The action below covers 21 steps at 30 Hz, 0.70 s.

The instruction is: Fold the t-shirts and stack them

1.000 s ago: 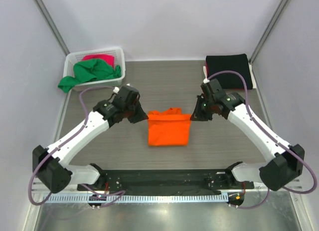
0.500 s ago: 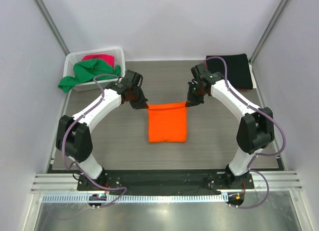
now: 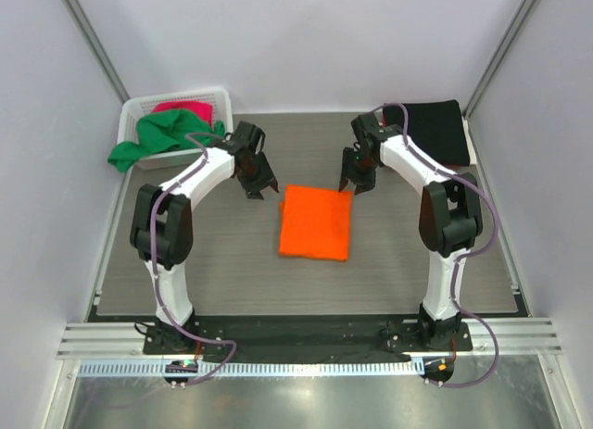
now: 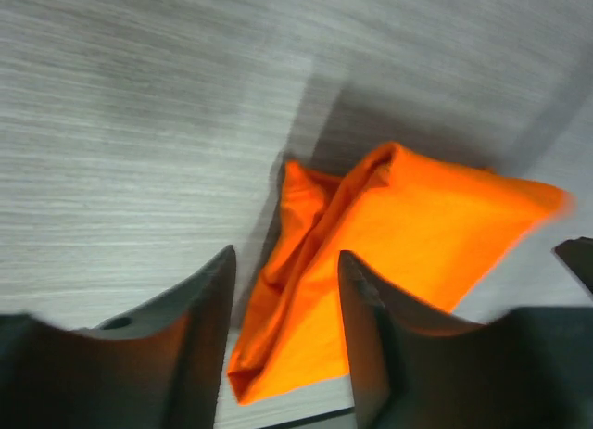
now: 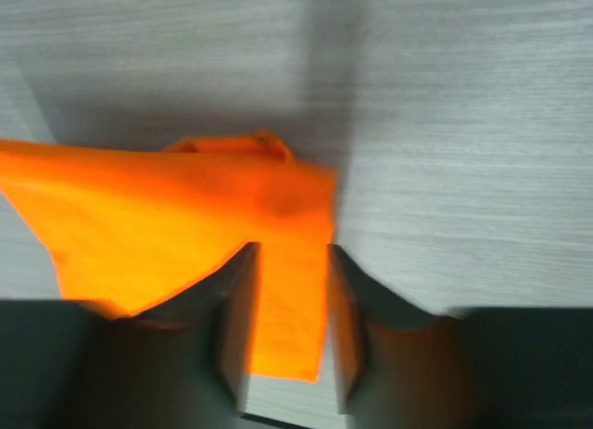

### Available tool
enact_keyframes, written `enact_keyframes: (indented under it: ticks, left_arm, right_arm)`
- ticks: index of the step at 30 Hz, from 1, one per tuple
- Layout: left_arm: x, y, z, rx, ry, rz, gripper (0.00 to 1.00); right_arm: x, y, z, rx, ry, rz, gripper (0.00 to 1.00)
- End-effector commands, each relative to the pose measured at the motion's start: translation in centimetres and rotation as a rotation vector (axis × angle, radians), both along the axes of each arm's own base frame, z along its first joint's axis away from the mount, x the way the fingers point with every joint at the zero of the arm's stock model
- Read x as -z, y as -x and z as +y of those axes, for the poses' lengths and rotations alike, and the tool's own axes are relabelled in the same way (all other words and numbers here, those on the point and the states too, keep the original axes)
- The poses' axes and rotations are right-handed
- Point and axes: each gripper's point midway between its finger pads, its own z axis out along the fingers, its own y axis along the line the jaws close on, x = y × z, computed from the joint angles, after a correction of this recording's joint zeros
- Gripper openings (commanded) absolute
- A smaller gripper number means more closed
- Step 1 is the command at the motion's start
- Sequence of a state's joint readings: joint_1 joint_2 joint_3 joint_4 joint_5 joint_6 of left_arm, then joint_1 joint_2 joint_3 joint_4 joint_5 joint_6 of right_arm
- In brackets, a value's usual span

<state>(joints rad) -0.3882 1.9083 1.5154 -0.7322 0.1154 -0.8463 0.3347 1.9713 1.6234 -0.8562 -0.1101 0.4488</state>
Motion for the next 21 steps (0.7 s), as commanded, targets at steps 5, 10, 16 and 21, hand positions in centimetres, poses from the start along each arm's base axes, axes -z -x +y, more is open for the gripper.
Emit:
enact_keyframes:
  ticks: [5,10,16,21]
  left_arm:
    - [-7.2,-3.0,0.4,0.042,-0.007,-0.113,0.61]
    - [-9.6,0.3,-1.3,0.088,0.056,-0.182,0.57]
    - [-8.3,6.6,-6.2,0.171,0.250,-0.204,0.49]
    - [-6.1,9.1,-9.8,0.223,0.400,-0.196,0.47]
  right_arm:
    - [-7.0,-5.8,1.5,-0.068,-0.070,-0.218,0.86]
    - [-12.4,-2.6,1.6,-0.066,-0.160,-0.300,0.85]
    - [-10.3,7.2,5.0,-0.061,-0.529,-0.209,0.72]
    - [-5.4,11.4,5.9,-0.056,-0.606,-0.096,0.62]
